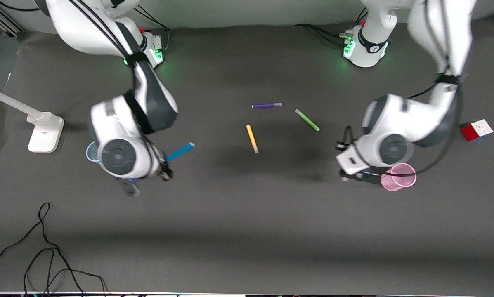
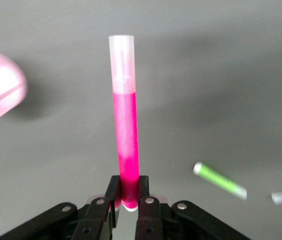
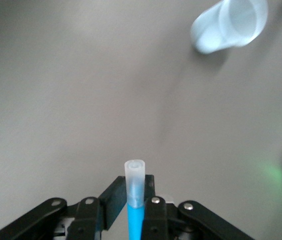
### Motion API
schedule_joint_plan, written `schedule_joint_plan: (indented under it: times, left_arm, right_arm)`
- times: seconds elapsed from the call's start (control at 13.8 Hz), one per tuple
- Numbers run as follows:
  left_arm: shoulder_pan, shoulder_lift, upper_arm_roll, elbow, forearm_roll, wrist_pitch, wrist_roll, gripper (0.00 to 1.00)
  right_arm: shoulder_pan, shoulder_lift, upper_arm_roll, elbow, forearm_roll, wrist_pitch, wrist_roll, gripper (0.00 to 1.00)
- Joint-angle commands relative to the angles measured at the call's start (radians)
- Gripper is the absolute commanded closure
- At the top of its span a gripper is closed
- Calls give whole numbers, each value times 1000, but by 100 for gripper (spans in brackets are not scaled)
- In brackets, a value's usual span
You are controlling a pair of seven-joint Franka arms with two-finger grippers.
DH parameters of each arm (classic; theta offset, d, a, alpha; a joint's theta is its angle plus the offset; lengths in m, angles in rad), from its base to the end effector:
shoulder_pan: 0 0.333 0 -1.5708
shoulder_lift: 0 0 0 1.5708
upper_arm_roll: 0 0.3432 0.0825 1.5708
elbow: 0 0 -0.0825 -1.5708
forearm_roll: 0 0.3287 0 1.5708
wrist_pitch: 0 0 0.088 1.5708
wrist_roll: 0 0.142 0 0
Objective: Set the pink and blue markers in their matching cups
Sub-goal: 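Carry the blue marker to the blue cup while the left gripper carries pink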
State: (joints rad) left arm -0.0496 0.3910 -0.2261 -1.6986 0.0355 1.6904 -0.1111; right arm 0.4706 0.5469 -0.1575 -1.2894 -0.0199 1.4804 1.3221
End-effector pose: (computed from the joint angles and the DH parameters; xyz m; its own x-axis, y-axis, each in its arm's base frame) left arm 0.5423 -0.1359 0.3671 0.9093 -0.1643 -0.3824 -0.1728 -0.9849 0.0122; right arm 0.5844 0.2080 0.4163 0.5431 -0.8396 0.0134 -0.7871 -0.5035 0.3562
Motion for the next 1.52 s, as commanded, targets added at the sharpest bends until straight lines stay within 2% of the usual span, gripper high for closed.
schedule_joint_plan:
  times: [0.0,0.22,0.43,0.72,0.87,1.01,1.44]
  left_arm:
    - [100,19,-4,135,12,-225,51,100]
    - [235,26,-4,223,49,-382,181,100]
    - [267,61,-1,238,109,-419,203,100]
    - [272,156,-1,287,106,-449,170,100]
    - [263,237,-1,368,106,-510,105,100]
    - [255,317,-1,451,107,-546,73,100]
    - [251,384,-2,474,106,-515,68,100]
  right_arm:
    - [10,-28,-60,-47,-142,-49,-40,100]
    - [10,-30,-132,-129,-309,-39,-38,100]
    - [11,-45,-204,-232,-440,29,-37,100]
    - [14,-45,-280,-336,-523,156,-6,100]
    - [19,-45,-298,-393,-534,222,28,100]
    - [22,-45,-298,-451,-580,276,100,100]
    - [40,-47,-298,-550,-608,329,155,100]
